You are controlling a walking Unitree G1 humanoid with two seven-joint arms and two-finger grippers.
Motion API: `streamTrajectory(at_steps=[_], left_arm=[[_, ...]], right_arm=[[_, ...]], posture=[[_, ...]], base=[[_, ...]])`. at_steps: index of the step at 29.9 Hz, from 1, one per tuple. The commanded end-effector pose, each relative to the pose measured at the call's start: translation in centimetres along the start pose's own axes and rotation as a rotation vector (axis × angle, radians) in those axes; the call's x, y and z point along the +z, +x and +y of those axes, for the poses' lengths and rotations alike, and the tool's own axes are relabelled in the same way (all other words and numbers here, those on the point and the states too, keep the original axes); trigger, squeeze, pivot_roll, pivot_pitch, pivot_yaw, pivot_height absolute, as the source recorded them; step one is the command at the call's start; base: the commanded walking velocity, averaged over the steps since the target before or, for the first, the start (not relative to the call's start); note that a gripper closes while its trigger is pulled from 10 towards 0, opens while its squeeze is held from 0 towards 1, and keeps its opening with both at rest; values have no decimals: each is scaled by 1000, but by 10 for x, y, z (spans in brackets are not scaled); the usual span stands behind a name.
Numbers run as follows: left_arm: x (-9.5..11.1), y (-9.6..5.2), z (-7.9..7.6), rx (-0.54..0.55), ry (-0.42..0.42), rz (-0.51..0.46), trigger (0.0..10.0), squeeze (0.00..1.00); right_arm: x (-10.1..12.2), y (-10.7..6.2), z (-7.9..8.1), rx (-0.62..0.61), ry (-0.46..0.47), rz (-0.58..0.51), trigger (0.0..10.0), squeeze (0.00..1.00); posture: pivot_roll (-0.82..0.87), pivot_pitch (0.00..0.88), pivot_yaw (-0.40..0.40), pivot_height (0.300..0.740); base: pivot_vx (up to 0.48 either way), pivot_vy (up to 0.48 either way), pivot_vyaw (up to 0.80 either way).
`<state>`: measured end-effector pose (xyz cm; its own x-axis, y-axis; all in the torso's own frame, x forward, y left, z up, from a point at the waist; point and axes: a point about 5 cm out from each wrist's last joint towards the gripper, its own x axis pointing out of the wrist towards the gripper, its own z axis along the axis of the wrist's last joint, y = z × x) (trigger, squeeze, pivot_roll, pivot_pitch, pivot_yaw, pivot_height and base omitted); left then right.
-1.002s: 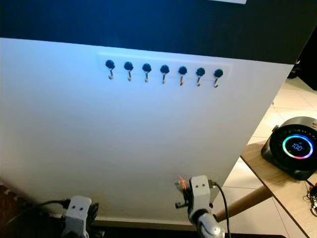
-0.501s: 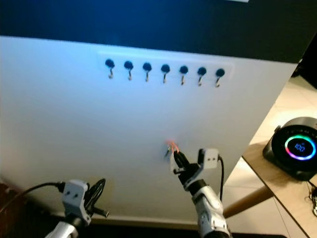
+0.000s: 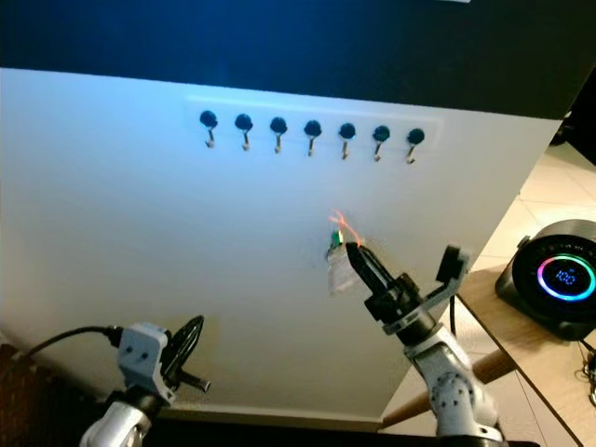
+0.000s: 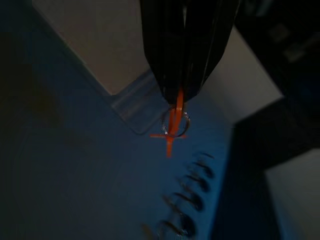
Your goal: Hang keys on a hook
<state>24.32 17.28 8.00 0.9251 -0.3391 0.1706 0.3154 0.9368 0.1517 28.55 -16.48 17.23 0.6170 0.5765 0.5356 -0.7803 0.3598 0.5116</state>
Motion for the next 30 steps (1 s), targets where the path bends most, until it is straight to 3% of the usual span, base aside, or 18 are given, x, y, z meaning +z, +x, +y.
streamTrajectory(at_steps=[1,7,8,10,13,15,18,21,25,30], left_arm=[[4,2,-7,-12,-7,-9,10000,0],[20,8,-10,-18,-9,-59,10000,0],[24,10,-9,-17,4,-71,10000,0],[26,11,-8,-15,19,-76,10000,0],[26,11,-7,-13,23,-76,10000,0],[27,12,-6,-14,28,-73,10000,0],[27,13,-5,-16,34,-70,10000,0],[29,15,-7,-18,36,-70,10000,0],[30,16,-8,-20,35,-74,10000,0],[32,19,-12,-37,27,-78,10000,0]], right_arm=[[8,-6,4,32,36,-1,10000,0],[17,-10,12,85,44,59,10000,0],[14,-11,11,62,-18,176,10000,0],[14,-12,8,31,-130,304,10000,0],[16,-11,6,17,-193,344,10000,0],[25,-10,4,3,-298,394,10000,0],[39,-10,4,8,-318,385,10000,0],[59,-12,4,11,-290,288,10000,0],[62,-16,5,27,-238,246,10000,0],[60,-25,5,69,-108,203,10000,0]], posture=[[110,47,-72,740],[109,49,-76,740],[107,53,-77,740],[107,57,-76,740],[106,58,-76,740],[103,58,-77,740],[99,59,-78,740],[94,58,-79,740],[95,56,-80,740],[100,57,-81,740]], base=[[0,0,0],[0,0,0],[0,0,0],[0,0,0],[0,0,0],[0,0,0],[0,0,0],[0,0,0],[0,0,0],[0,0,0]])
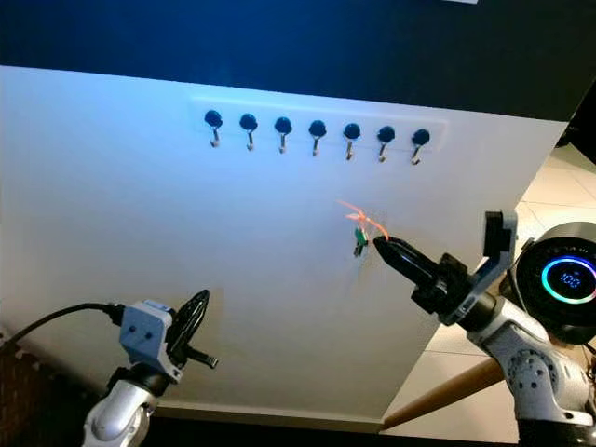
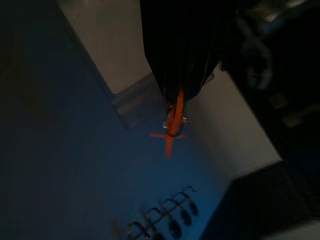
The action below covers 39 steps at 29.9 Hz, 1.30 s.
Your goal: Hang keys on a hook
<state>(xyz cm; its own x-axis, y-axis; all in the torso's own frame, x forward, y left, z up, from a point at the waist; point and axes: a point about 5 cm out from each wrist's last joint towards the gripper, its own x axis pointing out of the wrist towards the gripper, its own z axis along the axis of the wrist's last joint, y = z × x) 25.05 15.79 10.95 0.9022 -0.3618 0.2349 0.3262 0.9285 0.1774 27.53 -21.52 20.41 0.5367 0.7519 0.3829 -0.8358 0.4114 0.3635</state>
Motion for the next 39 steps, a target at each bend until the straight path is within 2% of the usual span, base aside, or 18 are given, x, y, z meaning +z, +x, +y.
streamTrajectory(at_steps=[1,2,4,7,8,9,12,25,32,36,39], left_arm=[[3,2,-4,-19,4,-9,10000,0],[4,3,-6,-33,-3,-9,10000,0],[4,3,-6,-43,-2,-9,10000,0],[4,3,-6,-52,-12,-5,10000,0],[4,3,-6,-52,-12,-5,10000,0],[4,4,-6,-56,-16,-3,10000,0],[5,5,-6,-61,-23,-2,10000,0],[6,7,-11,-86,-46,1,10000,0],[8,10,-11,-100,-43,-5,10000,0],[9,11,-12,-104,-43,-8,10000,0],[11,13,-12,-106,-44,-15,10000,0]], right_arm=[[1,-7,-1,5,44,-36,10000,0],[2,-9,-1,28,99,-77,10000,0],[1,-11,-1,35,126,-95,10000,0],[-15,-19,-5,45,229,-40,10000,0],[-15,-19,-5,45,229,-40,10000,0],[-24,-22,-5,52,280,-5,10000,0],[-31,-23,-3,66,323,20,10000,0],[-32,-19,1,103,368,13,10000,0],[-19,-16,-2,122,383,-118,10000,0],[-18,-15,-3,109,376,-134,10000,0],[-12,-11,-4,131,374,-186,10000,0]], posture=[[100,57,-81,740],[101,56,-80,740],[101,56,-80,740],[101,59,-75,740],[101,59,-75,740],[104,59,-78,740],[105,58,-80,740],[106,58,-81,740],[107,57,-77,740],[106,56,-76,740],[106,53,-77,740]], base=[[0,0,0],[0,0,0],[0,0,0],[0,0,0],[0,0,0],[0,0,0],[0,0,0],[0,0,0],[0,0,0],[0,0,0],[0,0,0]])
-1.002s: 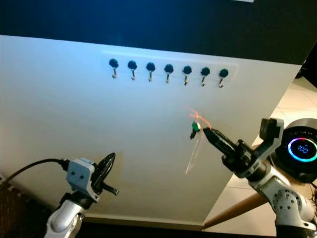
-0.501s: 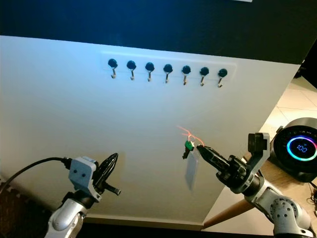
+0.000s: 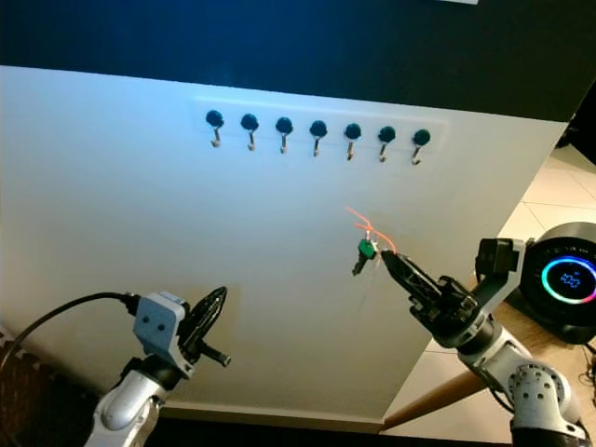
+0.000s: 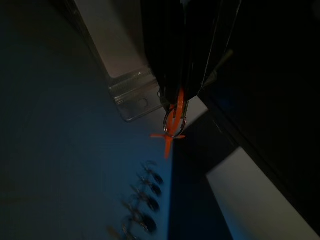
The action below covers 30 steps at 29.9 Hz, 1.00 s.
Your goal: Hang keys on a hook
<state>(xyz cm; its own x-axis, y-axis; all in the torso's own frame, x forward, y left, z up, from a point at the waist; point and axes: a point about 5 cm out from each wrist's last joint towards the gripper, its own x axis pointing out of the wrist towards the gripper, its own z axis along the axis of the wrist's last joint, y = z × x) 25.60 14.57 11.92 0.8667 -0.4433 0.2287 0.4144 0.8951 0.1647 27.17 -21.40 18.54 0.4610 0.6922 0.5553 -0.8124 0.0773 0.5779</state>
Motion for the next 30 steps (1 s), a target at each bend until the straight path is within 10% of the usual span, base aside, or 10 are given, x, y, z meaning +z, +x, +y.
streamTrajectory(at_steps=[1,30], left_arm=[[2,3,-4,-18,-10,-8,10000,0],[28,17,-9,-66,3,-104,10000,0]], right_arm=[[9,-1,2,15,-11,-64,10000,0],[58,9,-11,-6,-39,-480,10000,0]], posture=[[107,52,-78,740],[110,56,-81,740]], base=[[0,0,0],[0,0,0]])
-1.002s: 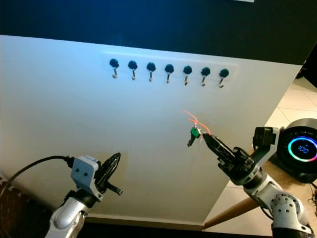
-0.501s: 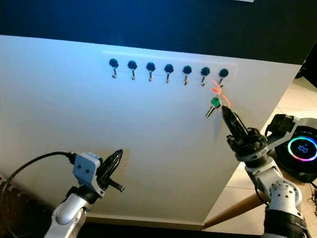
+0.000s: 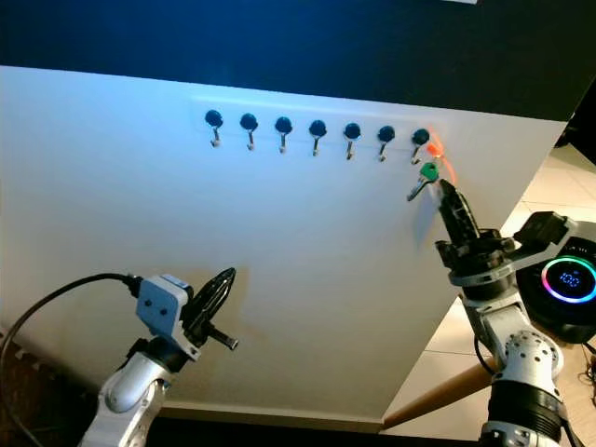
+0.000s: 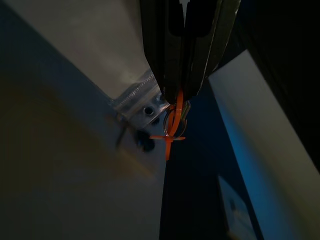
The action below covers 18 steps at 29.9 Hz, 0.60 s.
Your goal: Hang keys on a hook
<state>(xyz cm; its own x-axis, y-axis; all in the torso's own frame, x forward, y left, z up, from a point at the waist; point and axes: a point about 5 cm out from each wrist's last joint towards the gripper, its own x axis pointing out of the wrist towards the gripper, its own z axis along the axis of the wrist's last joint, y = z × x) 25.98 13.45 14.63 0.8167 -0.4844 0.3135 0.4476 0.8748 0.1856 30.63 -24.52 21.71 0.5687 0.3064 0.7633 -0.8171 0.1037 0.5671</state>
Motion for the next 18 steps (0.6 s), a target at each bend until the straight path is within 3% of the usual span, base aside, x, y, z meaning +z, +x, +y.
streamTrajectory(at_steps=[1,18], left_arm=[[2,3,-5,-26,-6,-6,10000,0],[4,5,-5,-31,7,-3,10000,0]], right_arm=[[6,-1,1,-2,-12,-27,10000,0],[-4,6,-10,-16,25,14,10000,0]], posture=[[109,56,-81,740],[114,57,-85,740]], base=[[0,0,0],[0,0,0]])
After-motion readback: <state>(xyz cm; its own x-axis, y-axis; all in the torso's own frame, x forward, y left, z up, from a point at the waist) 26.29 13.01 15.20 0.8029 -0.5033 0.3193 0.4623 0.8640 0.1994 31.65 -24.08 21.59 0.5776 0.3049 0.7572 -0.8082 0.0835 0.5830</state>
